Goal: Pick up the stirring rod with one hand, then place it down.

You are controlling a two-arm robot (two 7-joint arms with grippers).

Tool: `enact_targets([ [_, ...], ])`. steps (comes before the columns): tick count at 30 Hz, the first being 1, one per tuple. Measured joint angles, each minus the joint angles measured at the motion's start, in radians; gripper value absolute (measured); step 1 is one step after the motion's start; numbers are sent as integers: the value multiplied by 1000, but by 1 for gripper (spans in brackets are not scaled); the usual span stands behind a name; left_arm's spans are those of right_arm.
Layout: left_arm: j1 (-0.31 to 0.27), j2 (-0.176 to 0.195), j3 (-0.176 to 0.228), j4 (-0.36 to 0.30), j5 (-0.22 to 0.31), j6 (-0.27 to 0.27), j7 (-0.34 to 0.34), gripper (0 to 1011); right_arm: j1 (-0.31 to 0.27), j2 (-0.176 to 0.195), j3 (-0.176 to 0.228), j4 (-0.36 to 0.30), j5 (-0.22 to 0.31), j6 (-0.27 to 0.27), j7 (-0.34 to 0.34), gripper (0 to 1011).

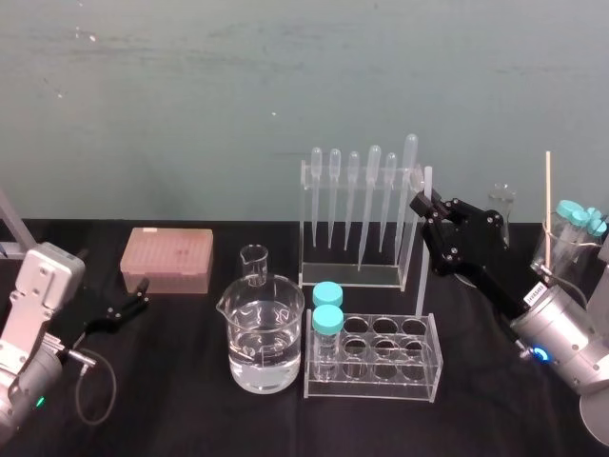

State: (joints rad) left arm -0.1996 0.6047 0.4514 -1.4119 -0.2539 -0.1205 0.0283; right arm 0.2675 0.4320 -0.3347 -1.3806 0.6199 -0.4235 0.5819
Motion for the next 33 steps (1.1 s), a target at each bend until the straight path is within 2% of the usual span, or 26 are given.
enact_targets([
  [33, 0, 0, 0, 0, 0, 0, 0, 1000, 4, 0, -3, 0, 5, -9, 6, 68],
])
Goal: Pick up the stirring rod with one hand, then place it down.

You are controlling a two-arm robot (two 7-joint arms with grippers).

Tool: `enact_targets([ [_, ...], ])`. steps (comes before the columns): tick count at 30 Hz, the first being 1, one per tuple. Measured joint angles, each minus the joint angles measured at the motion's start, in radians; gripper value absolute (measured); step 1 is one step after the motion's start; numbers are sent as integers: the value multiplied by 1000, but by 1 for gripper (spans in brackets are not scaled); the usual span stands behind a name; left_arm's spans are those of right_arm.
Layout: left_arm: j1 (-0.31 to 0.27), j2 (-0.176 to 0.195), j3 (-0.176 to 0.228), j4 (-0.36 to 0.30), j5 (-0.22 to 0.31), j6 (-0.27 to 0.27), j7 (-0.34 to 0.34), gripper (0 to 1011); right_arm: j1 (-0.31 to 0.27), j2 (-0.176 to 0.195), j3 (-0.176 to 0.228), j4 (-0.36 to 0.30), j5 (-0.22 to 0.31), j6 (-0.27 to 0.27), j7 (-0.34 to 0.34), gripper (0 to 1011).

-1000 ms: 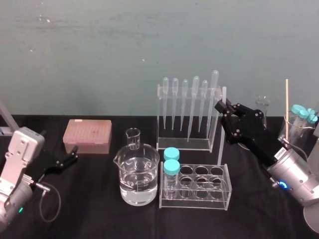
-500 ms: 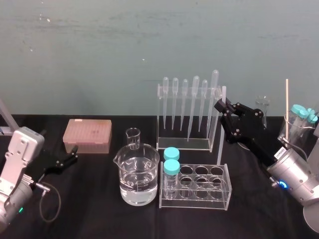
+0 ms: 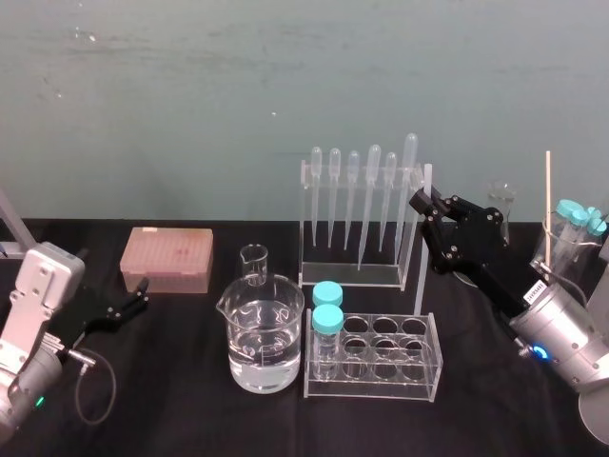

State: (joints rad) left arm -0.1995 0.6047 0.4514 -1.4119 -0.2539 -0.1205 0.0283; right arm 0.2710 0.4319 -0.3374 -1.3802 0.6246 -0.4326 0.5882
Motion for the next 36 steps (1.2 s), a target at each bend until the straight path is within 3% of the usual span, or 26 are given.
enact_targets([
  [36, 0, 0, 0, 0, 0, 0, 0, 1000, 0, 0, 0, 0, 0, 0, 0, 68],
])
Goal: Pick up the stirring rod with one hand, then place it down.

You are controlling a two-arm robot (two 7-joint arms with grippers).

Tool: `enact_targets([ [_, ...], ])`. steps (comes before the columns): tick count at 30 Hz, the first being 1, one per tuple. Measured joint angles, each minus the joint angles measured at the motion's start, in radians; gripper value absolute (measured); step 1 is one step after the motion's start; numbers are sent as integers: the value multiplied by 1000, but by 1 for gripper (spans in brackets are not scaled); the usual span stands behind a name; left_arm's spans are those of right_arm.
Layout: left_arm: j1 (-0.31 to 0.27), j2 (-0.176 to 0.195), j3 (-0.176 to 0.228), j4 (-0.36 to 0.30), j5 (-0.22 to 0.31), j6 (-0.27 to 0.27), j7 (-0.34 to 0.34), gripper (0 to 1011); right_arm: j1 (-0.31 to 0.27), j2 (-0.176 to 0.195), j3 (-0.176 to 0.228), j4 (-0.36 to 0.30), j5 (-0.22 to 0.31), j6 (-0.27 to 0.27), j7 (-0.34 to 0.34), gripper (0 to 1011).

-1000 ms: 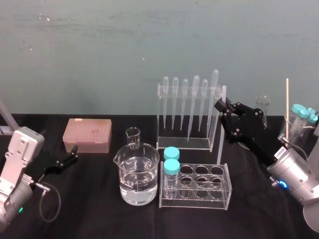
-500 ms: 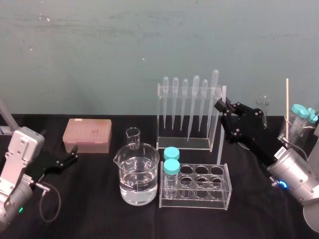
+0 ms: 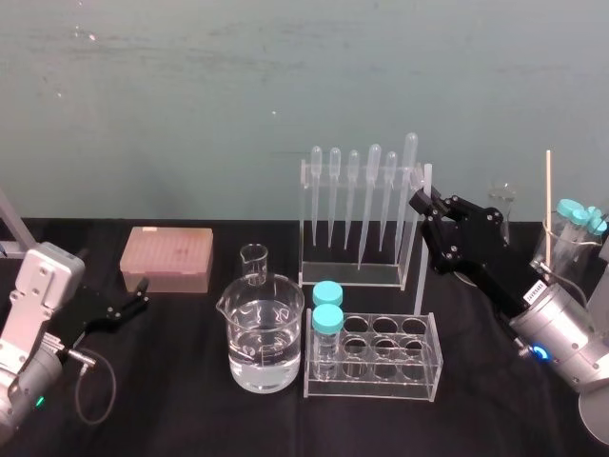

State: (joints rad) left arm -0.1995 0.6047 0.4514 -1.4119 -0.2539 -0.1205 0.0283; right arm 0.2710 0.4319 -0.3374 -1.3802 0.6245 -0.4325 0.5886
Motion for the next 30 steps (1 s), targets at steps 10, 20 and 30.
enact_targets([
  [10, 0, 0, 0, 0, 0, 0, 0, 1000, 0, 0, 0, 0, 0, 0, 0, 68],
  [20, 0, 0, 0, 0, 0, 0, 0, 1000, 0, 0, 0, 0, 0, 0, 0, 68],
  [30, 0, 0, 0, 0, 0, 0, 0, 1000, 0, 0, 0, 0, 0, 0, 0, 68],
])
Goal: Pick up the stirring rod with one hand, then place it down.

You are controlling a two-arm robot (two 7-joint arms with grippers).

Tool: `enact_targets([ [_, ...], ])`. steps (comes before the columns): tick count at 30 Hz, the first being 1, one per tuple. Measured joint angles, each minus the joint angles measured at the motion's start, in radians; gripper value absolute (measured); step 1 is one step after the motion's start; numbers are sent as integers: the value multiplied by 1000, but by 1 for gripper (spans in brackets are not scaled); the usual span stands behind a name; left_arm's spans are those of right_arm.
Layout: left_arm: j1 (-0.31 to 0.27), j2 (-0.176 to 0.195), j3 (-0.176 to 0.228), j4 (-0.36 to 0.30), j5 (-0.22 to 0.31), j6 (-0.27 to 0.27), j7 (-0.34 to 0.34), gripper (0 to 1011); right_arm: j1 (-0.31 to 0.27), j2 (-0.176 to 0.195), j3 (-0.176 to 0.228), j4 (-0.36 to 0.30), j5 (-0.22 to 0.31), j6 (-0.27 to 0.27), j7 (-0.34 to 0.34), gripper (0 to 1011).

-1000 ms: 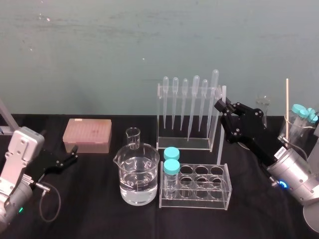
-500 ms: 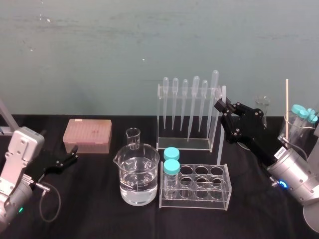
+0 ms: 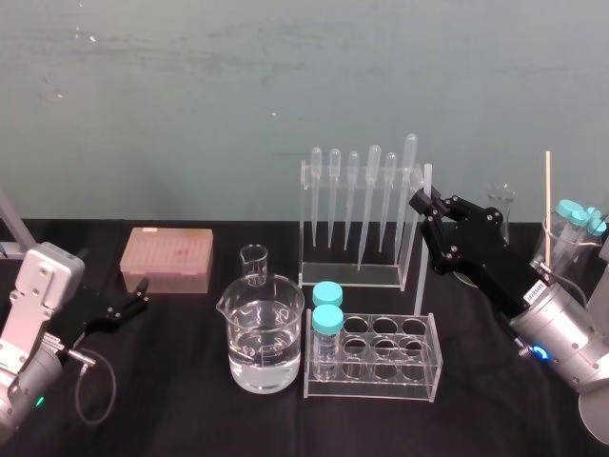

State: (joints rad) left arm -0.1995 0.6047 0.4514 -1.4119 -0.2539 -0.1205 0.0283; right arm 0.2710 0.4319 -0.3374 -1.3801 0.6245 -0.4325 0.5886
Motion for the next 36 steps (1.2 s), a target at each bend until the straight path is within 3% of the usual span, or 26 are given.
enact_targets([
  [13, 0, 0, 0, 0, 0, 0, 0, 1000, 0, 0, 2, 0, -1, 1, 1, 68],
  [36, 0, 0, 0, 0, 0, 0, 0, 1000, -41, 10, 31, -25, -40, 65, 62, 69],
])
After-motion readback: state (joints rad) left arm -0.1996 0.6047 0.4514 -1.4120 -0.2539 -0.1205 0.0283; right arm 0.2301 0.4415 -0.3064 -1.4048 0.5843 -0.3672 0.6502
